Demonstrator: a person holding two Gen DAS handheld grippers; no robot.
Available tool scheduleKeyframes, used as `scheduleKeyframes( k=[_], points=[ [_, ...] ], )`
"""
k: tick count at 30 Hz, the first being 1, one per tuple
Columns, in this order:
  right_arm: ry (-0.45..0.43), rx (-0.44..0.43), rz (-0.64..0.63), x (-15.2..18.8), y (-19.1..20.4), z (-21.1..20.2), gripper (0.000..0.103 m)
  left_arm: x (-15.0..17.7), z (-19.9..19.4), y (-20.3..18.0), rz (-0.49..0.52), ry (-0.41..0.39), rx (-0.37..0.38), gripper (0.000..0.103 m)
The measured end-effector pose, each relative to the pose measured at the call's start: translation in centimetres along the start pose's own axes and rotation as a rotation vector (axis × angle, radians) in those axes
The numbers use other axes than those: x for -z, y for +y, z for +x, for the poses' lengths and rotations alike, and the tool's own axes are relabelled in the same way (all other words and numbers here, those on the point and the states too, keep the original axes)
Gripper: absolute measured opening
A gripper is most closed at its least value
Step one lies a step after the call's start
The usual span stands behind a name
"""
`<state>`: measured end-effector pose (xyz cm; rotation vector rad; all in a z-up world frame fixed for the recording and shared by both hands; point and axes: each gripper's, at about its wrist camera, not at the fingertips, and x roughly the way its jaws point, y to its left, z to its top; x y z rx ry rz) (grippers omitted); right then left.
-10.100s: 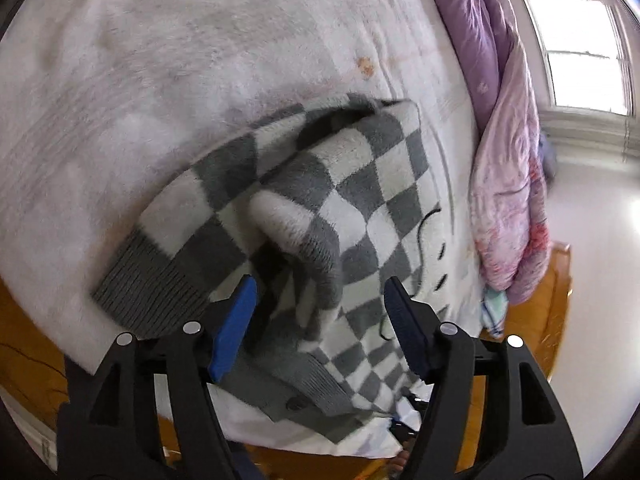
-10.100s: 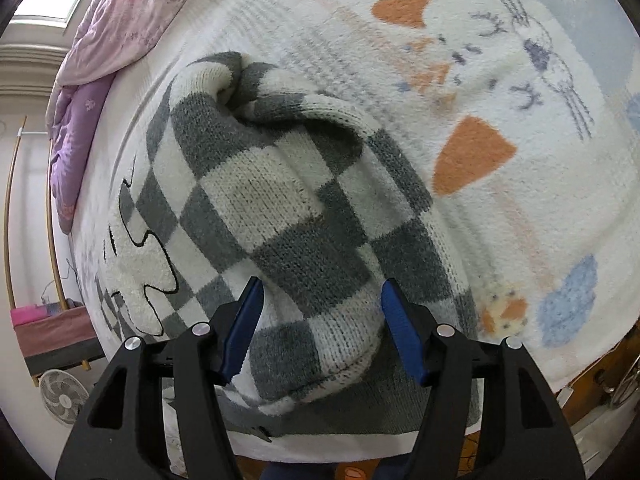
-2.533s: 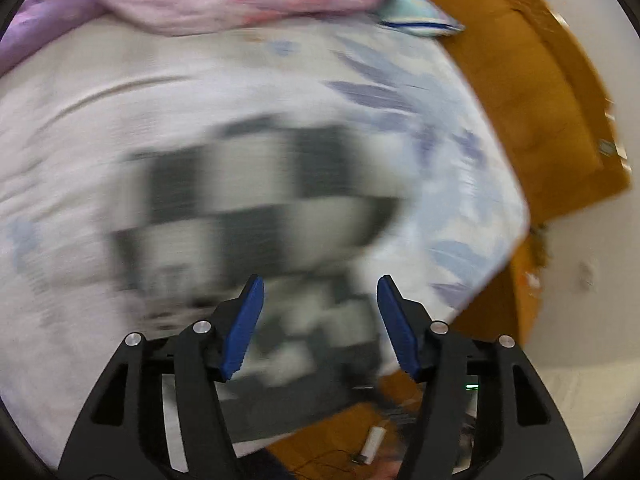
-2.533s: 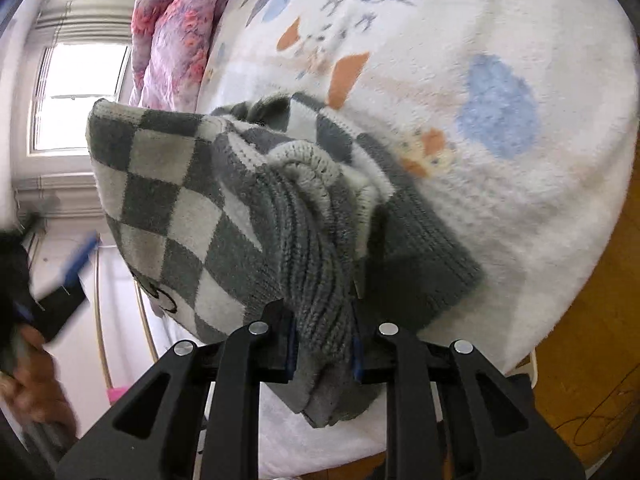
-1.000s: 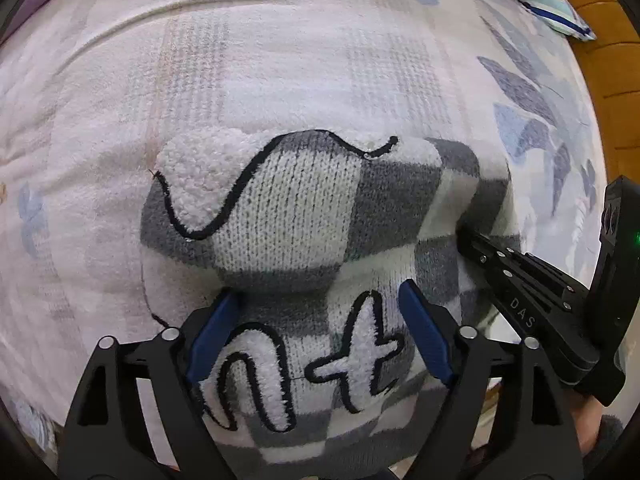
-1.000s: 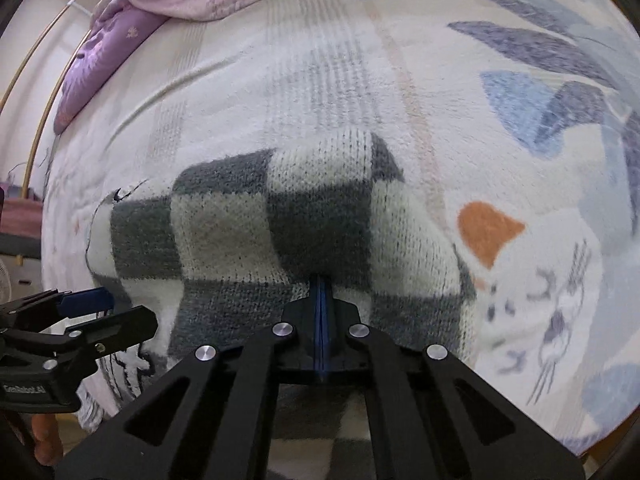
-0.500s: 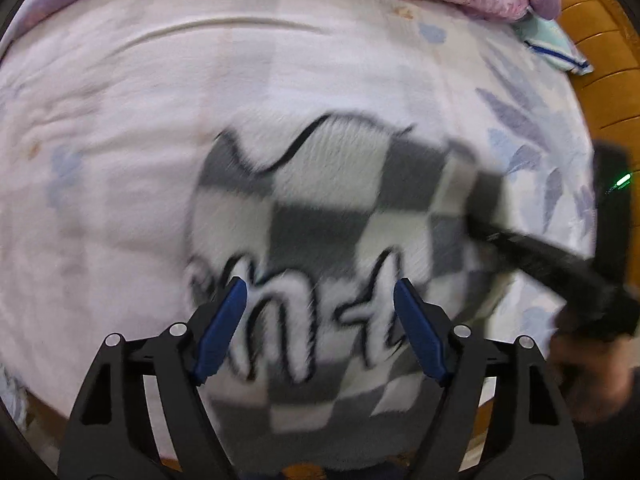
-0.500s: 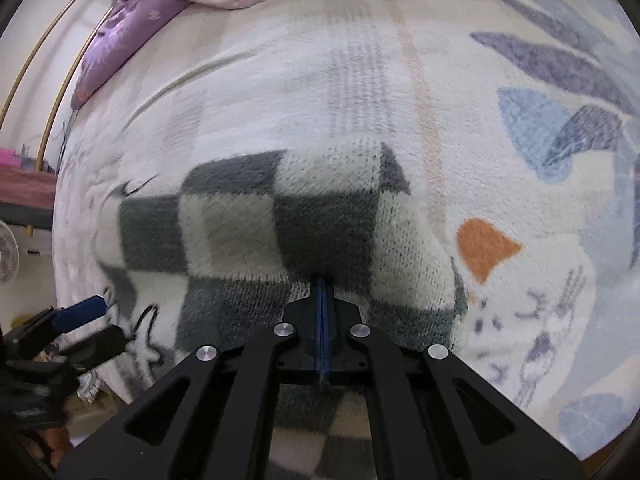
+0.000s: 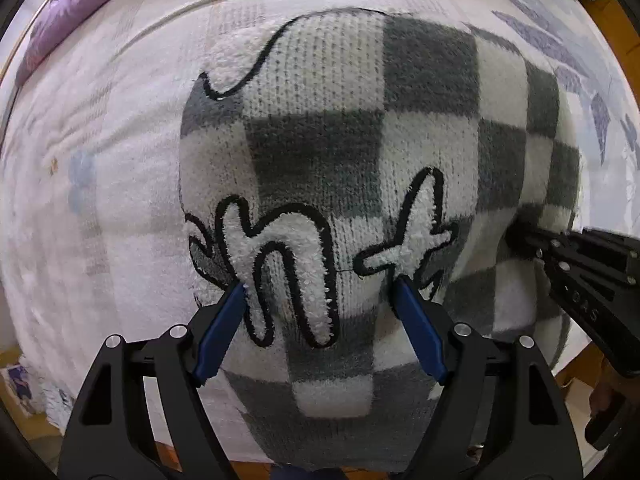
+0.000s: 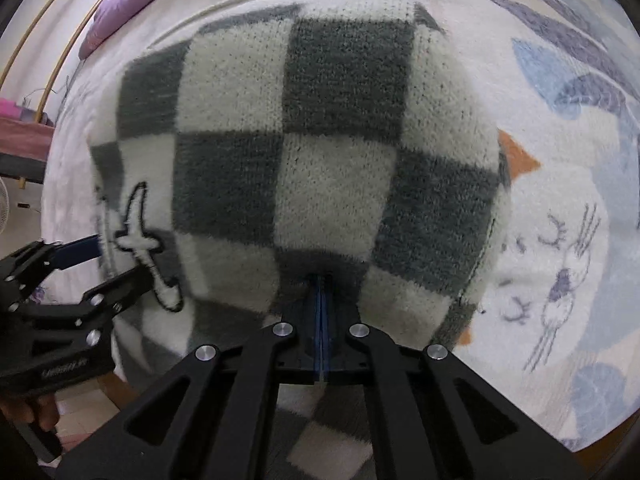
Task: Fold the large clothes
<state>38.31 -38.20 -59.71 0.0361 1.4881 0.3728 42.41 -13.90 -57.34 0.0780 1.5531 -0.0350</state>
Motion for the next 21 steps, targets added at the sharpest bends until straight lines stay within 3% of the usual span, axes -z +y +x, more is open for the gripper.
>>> scheduleKeyframes(
  k=[5, 8, 11, 14, 16, 21],
  points=[
    [-0.002, 0.004, 0.022, -0.2, 0.6, -0.7, 0.000, 1.0, -1.0, 1.0, -0.029, -0.048, 0.059, 0.076],
    [-0.025, 0.003, 0.056, 0.8, 1.2, -3.4, 0.002, 2.2, -2.0, 2.1, -0.072, -0.084, 0.109, 0.076],
    [-0.025, -0.029, 0.054, 2.9, 2.2, -4.9, 0.006, 4.8, -2.1, 3.5, -0.132, -0.062, 0.147, 0.076],
    [0.042, -0.064, 0.042, 5.3, 3.3, -3.9, 0.006, 7.5, -0.6, 3.6, -0.127, 0.013, 0.159, 0.076],
    [0.086, 0.030, -0.011, 6.6, 3.7, -1.9, 0.000, 8.7, 0.5, 3.0, -0.105, 0.061, 0.164, 0.076],
    [0.071, 0.051, 0.009, 7.5, 2.1, 0.7, 0.000, 9.7, 2.9, 1.6, -0.017, 0.092, 0.152, 0.076]
  ],
)
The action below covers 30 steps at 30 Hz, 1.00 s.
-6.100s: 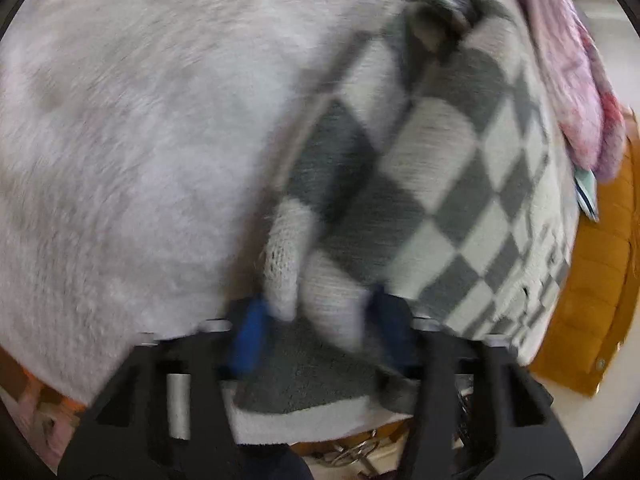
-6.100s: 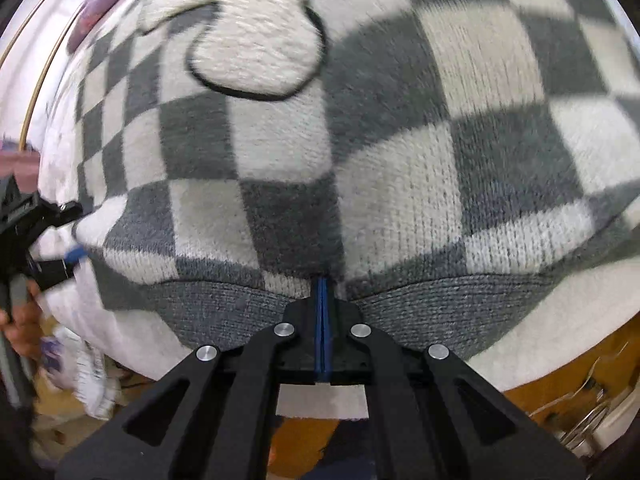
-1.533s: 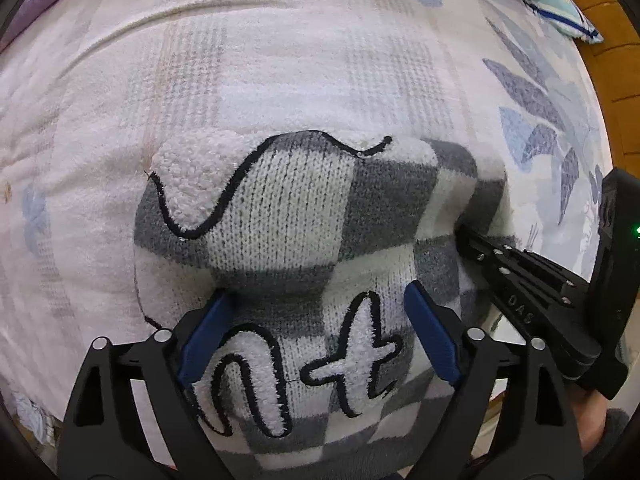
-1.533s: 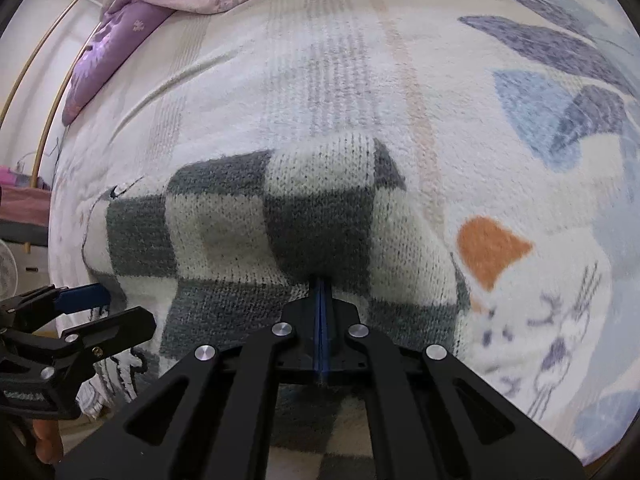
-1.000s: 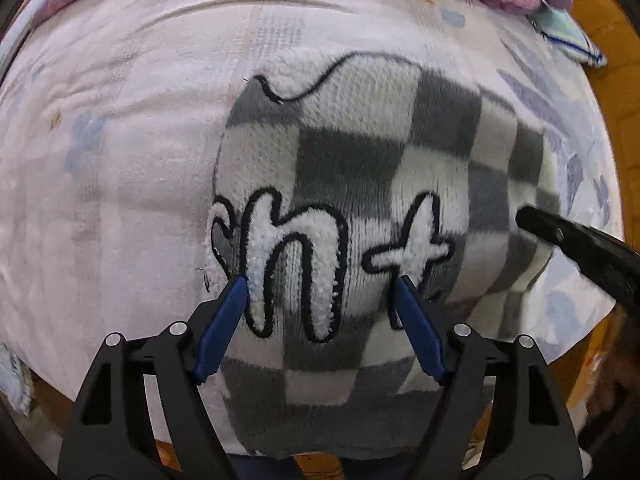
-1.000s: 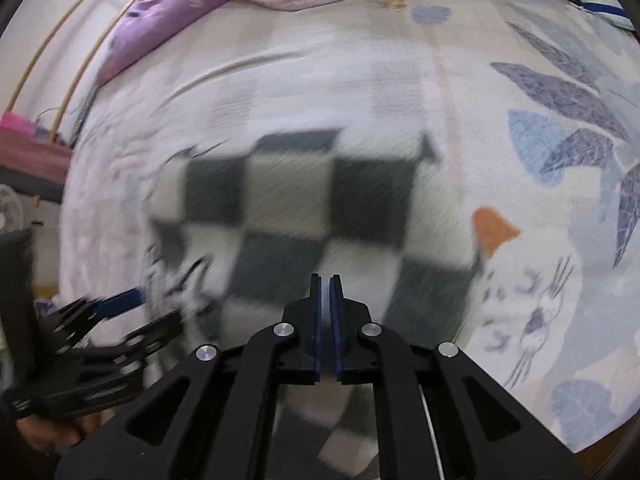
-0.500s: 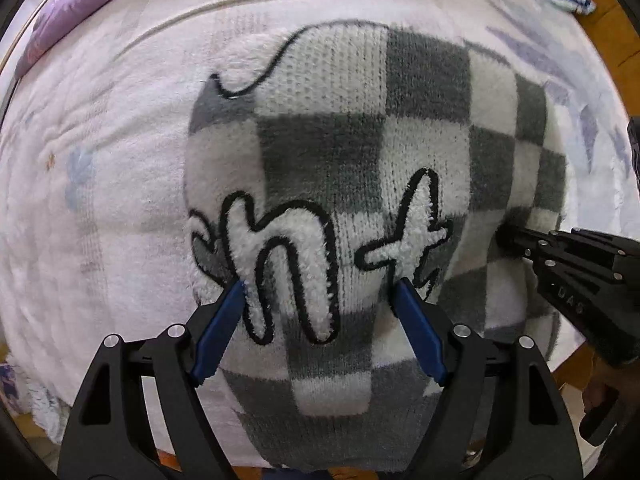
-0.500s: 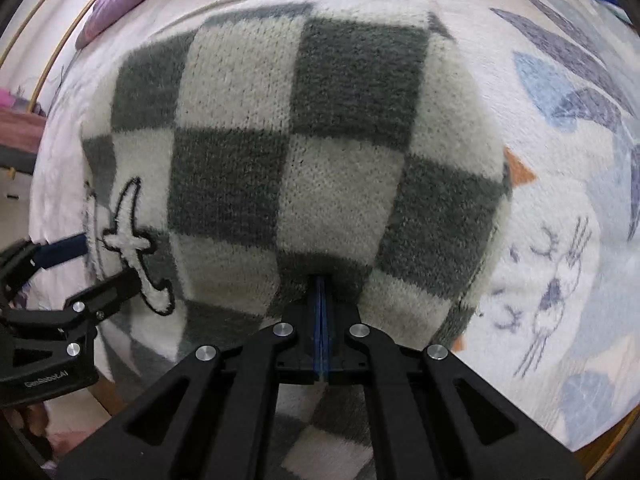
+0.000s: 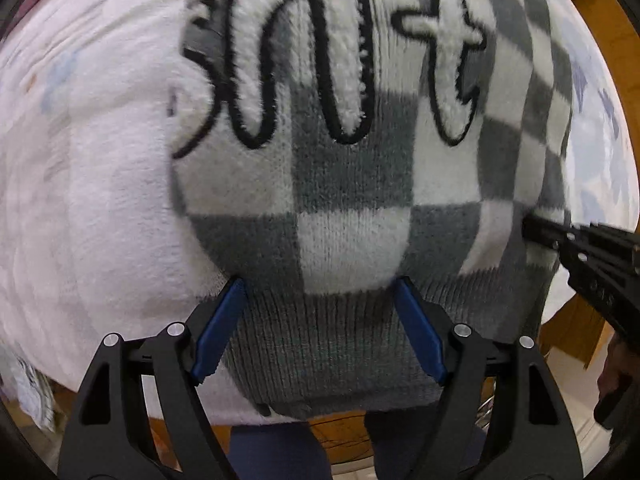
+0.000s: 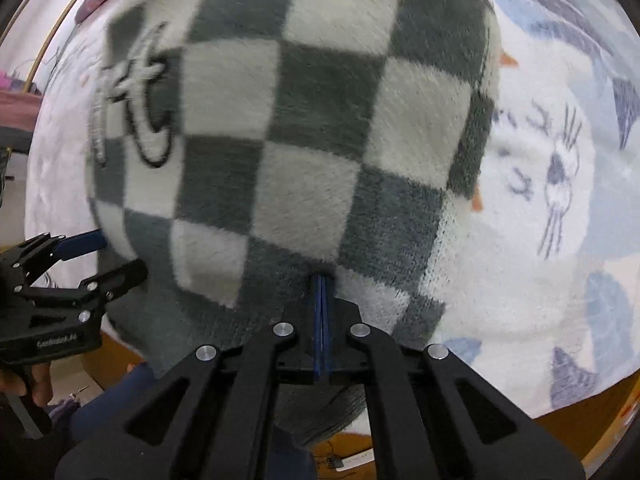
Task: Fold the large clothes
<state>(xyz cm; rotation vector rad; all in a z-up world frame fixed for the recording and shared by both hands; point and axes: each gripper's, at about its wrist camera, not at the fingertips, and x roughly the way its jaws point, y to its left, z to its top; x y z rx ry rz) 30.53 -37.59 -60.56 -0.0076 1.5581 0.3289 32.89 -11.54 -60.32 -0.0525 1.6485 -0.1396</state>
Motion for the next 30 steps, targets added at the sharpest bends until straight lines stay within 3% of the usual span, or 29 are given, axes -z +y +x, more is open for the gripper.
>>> scheduleKeyframes(
  k=[5, 8, 11, 15, 18, 22, 26, 30],
  points=[
    [-0.009, -0.010, 0.057, 0.4, 1.2, -1.9, 0.000, 0.0, -0.4, 0.3, -0.018, -0.001, 0.012, 0.077],
    [0.003, -0.041, 0.090, 1.6, 1.5, -3.4, 0.003, 2.2, -0.8, 0.6, -0.039, 0.002, 0.037, 0.077],
    [0.074, -0.059, 0.108, 4.0, 1.1, -1.9, 0.003, 3.7, -0.2, 0.2, -0.004, 0.025, 0.023, 0.077],
    [0.167, 0.045, 0.115, 6.2, 0.0, 3.1, 0.000, 4.4, 1.5, -1.2, 0.057, 0.048, -0.001, 0.080],
    [0.160, -0.035, 0.239, 6.2, -1.7, 4.3, 0.000, 4.0, 2.1, -1.0, 0.060, 0.075, 0.013, 0.082],
    [0.175, -0.052, 0.232, 5.3, -1.2, 2.3, 0.000, 3.6, 0.4, 0.1, 0.039, 0.099, 0.059, 0.081],
    [0.078, -0.085, 0.243, 2.2, -1.7, -2.7, 0.003, 2.4, -4.6, 1.6, 0.009, 0.023, 0.140, 0.081],
    [-0.124, -0.115, 0.200, -3.1, -1.5, -7.5, 0.005, -1.3, -9.1, 2.6, -0.032, -0.115, 0.183, 0.081]
  ],
)
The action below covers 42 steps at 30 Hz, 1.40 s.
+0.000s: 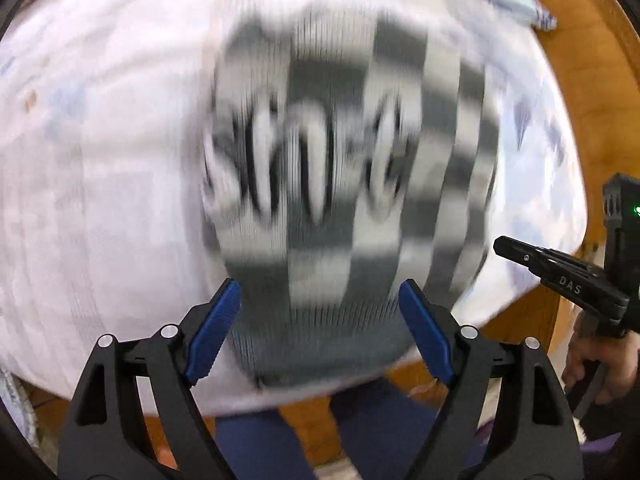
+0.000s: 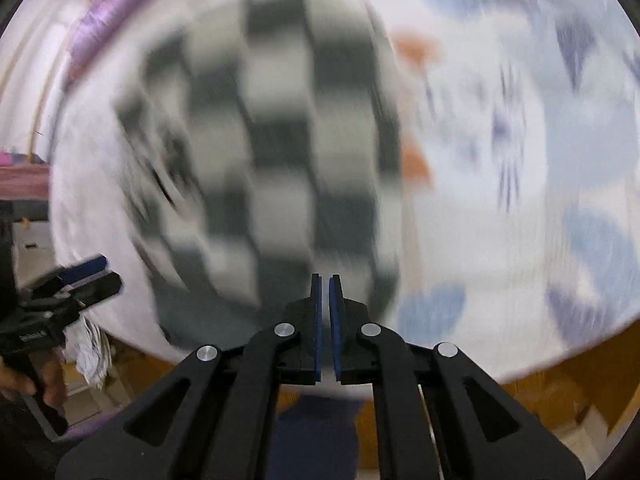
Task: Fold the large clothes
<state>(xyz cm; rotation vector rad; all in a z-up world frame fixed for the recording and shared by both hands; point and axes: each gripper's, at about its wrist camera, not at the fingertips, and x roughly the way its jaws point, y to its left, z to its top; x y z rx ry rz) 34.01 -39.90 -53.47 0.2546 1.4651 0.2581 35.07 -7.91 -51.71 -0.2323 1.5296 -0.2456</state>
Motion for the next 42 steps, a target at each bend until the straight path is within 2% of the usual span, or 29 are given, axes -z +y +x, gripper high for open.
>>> scheduleKeyframes(
  k=[3, 5, 7, 9, 11, 14, 17, 23, 26, 35, 38, 40, 41, 42],
  points=[
    [-0.111, -0.018, -0.036, -4.5, 1.0, -0.9, 0.005, -4.2, -0.6, -0.3, -0.035, -0.073, 0.005, 0.081],
    [-0.145, -0.016, -0.040, -8.2, 1.8, -0.8, 0.005, -7.6, -0.8, -0.7, -0.028, -0.110, -0.015, 0.081],
    [-0.153, -0.014, -0.041, -9.7, 1.1, -0.2, 0.006, -10.6, -0.6, -2.3, 0.025, -0.147, -0.056, 0.080],
    [-0.135, -0.015, -0.041, -12.1, 0.2, 0.4, 0.006, -13.3, 0.8, -4.5, 0.067, -0.110, -0.072, 0.072],
    [-0.115, 0.013, -0.052, -12.2, 0.4, 1.6, 0.005, -15.0, 3.3, -5.2, 0.080, -0.061, -0.111, 0.072],
    [-0.056, 0.014, -0.042, -12.0, -1.7, 3.4, 0.000, -16.9, 6.1, -5.7, 0.135, -0.033, -0.164, 0.072],
    [-0.029, 0.009, -0.030, -12.4, -3.1, 5.6, 0.000, -17.2, 8.4, -6.2, 0.182, 0.006, -0.201, 0.073],
    [0.033, 0.028, 0.026, -13.1, -6.5, 8.0, 0.000, -19.4, 10.7, -6.6, 0.150, 0.075, -0.166, 0.076],
    [0.049, -0.021, 0.091, -13.3, -8.2, 8.3, 0.000, -19.9, 11.4, -7.3, 0.170, 0.094, -0.176, 0.078],
    [0.050, -0.052, 0.117, -13.4, -8.8, 8.5, 0.000, -19.5, 11.0, -7.3, 0.189, 0.068, -0.159, 0.078],
    [0.021, -0.138, 0.161, -13.0, -9.2, 6.6, 0.000, -18.8, 9.2, -6.7, 0.181, 0.024, -0.096, 0.082],
    [-0.012, -0.222, 0.194, -12.2, -9.6, 4.8, 0.003, -17.9, 6.9, -6.0, 0.171, -0.017, -0.026, 0.084],
    [-0.033, -0.258, 0.209, -11.6, -9.8, 3.9, 0.010, -17.7, 6.3, -5.6, 0.158, -0.027, -0.003, 0.084],
    [-0.053, -0.292, 0.226, -10.9, -10.0, 2.9, 0.029, -17.3, 5.2, -5.0, 0.134, -0.046, 0.038, 0.084]
  ],
)
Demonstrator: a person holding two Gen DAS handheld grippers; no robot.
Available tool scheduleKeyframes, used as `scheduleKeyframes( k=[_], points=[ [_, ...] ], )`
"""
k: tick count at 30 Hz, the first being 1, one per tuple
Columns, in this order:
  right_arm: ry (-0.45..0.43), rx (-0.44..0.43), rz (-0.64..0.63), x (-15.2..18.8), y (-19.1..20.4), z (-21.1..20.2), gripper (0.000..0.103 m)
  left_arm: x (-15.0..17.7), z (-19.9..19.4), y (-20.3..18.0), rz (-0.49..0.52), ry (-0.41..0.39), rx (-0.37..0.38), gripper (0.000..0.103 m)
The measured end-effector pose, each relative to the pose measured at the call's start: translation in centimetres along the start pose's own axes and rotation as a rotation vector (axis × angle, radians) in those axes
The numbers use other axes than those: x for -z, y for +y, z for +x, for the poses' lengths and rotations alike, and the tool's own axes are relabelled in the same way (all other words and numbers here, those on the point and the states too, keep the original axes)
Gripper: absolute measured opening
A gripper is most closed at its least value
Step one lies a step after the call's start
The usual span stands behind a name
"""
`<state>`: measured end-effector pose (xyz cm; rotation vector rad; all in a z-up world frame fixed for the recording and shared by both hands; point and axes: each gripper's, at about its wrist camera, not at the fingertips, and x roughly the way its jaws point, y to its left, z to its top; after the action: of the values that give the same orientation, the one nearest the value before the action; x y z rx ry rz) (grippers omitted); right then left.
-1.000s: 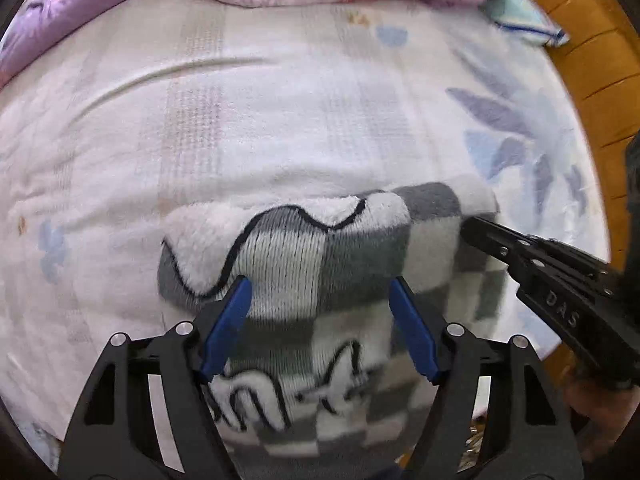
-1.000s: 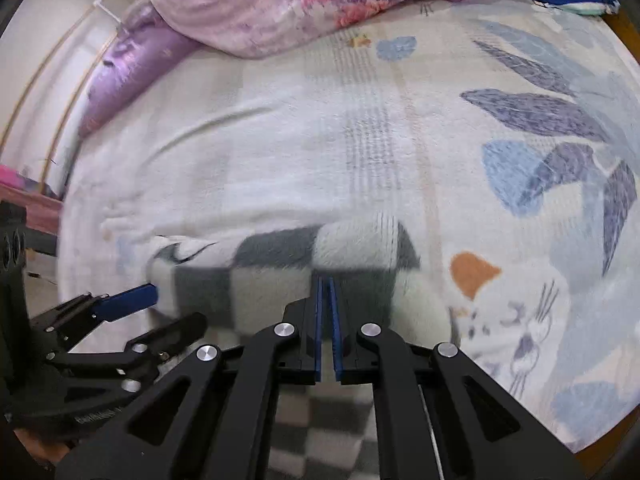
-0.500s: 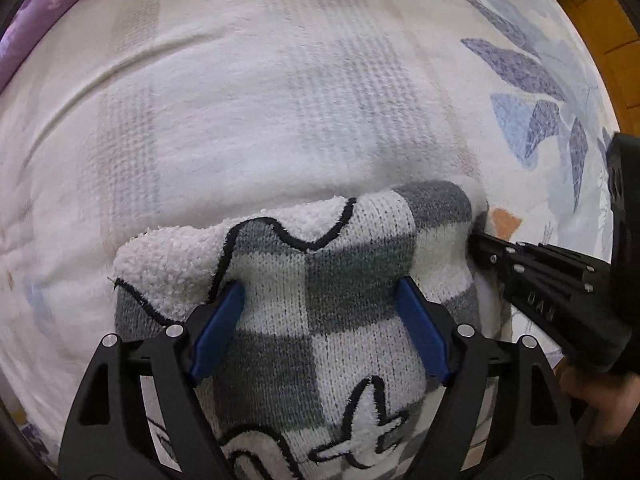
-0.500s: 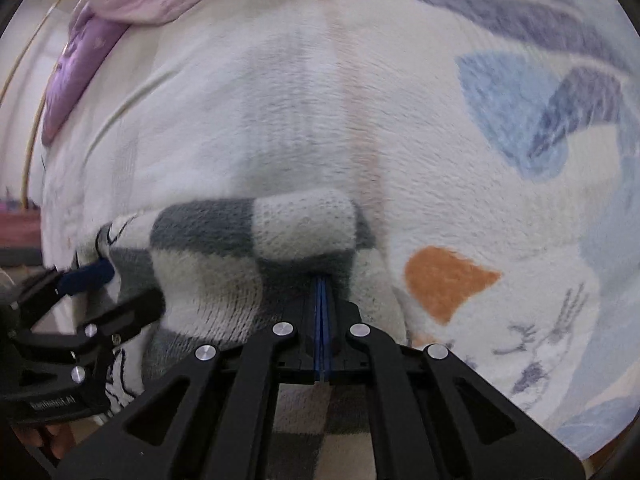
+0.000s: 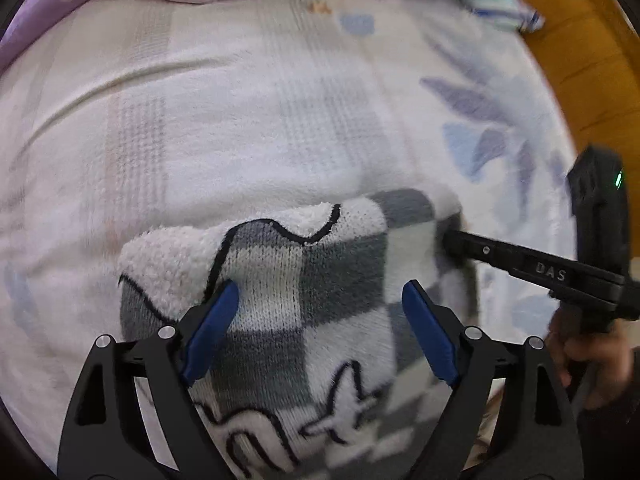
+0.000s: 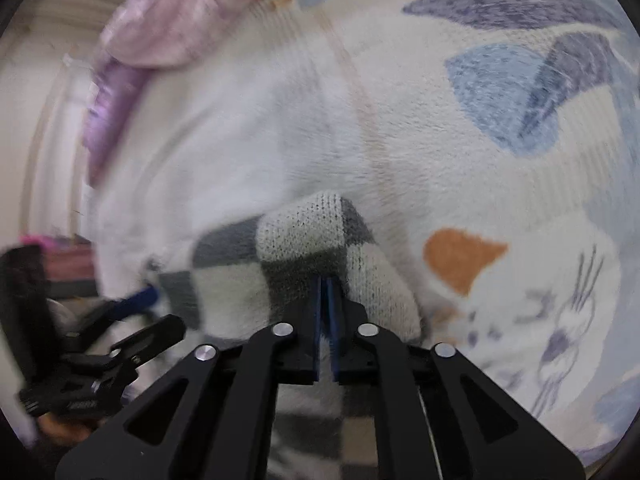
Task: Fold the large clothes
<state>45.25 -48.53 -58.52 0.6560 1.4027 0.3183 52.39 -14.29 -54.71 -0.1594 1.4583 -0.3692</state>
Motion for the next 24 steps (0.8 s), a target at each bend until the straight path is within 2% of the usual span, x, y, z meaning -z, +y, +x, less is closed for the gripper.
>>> scheduleKeyframes(
  k=[1, 2, 3, 5, 7, 9, 14, 18, 20, 24],
  points=[
    [-0.016, -0.015, 0.011, 0.6, -0.1, -0.8, 0.042, 0.5, -1.0, 0.6, -0.023, -0.020, 0.028, 0.084],
    [-0.036, 0.000, 0.019, 1.4, -0.2, -1.8, 0.068, 1.0, -1.8, 1.1, -0.046, -0.038, 0.048, 0.084],
    [-0.051, 0.018, 0.017, 2.3, -0.4, -2.6, 0.072, 1.8, -2.7, 1.9, -0.078, -0.060, 0.064, 0.084],
    [-0.042, 0.024, 0.038, 4.1, -1.2, -3.2, 0.073, 3.3, -3.6, 3.1, -0.127, -0.076, 0.068, 0.085],
    [0.003, 0.017, 0.095, 6.4, -2.9, -2.9, 0.073, 5.4, -3.4, 4.5, -0.196, -0.057, 0.038, 0.085],
    [0.073, 0.028, 0.143, 9.0, -4.7, -2.2, 0.074, 7.9, -3.0, 6.0, -0.264, -0.039, 0.039, 0.085],
    [0.174, 0.001, 0.188, 14.0, -7.3, 0.2, 0.074, 13.0, -1.8, 7.9, -0.319, 0.016, -0.003, 0.086],
    [0.155, -0.093, 0.261, 15.8, -8.9, 1.8, 0.081, 16.1, 0.1, 8.9, -0.377, 0.068, 0.031, 0.087],
    [0.148, -0.125, 0.285, 16.1, -9.5, 2.4, 0.084, 16.8, 0.6, 9.0, -0.407, 0.060, 0.057, 0.088],
    [0.147, -0.135, 0.272, 16.0, -10.3, 3.0, 0.087, 17.5, 1.6, 9.9, -0.439, 0.060, 0.079, 0.094]
  ],
)
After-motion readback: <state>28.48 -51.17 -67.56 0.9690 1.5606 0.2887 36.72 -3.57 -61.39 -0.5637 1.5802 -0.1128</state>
